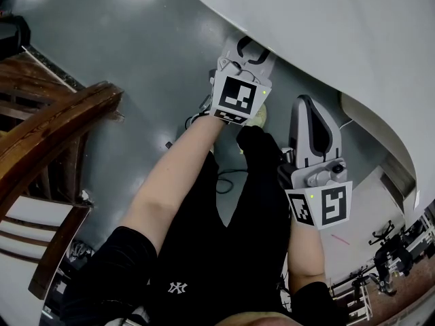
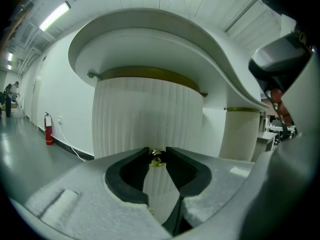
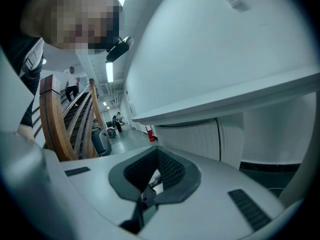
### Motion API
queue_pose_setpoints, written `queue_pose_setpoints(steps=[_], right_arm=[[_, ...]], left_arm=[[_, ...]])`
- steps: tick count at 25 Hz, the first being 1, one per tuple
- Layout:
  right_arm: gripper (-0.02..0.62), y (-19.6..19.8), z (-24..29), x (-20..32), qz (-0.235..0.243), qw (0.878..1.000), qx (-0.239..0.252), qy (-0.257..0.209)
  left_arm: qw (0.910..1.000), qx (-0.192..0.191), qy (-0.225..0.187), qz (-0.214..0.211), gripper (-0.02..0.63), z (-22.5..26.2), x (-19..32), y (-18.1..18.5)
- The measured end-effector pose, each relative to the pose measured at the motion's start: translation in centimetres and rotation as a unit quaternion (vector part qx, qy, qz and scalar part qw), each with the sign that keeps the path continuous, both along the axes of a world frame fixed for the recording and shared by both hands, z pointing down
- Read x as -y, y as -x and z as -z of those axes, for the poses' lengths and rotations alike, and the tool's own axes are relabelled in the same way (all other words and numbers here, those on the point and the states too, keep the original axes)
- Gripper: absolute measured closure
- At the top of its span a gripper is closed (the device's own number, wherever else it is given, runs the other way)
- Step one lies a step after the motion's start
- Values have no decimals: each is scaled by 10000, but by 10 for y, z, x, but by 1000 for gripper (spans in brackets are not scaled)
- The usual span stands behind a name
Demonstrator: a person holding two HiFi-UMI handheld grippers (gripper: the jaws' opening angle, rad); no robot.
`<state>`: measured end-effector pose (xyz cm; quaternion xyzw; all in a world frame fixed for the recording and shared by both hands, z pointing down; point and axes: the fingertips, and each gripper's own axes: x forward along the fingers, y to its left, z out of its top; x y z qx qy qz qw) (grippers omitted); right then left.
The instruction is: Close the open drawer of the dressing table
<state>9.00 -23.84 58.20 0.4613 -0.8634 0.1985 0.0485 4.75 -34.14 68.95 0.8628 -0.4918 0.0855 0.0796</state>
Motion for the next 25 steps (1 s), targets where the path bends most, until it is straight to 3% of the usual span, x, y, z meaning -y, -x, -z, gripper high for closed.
queue_pose_setpoints(steps=[13, 22, 25], right_arm=[[580, 5, -2, -4, 89, 10000, 15, -5], [580, 10, 35, -18, 68, 9998, 154, 92], [580, 12, 52, -21, 7, 9997, 184, 141]], left_arm=[[10000, -79, -7, -59, 494, -2, 4, 2], [9992, -18, 398, -82, 493, 21, -39, 15], [9987, -89, 491, -107, 528, 45, -57, 20]])
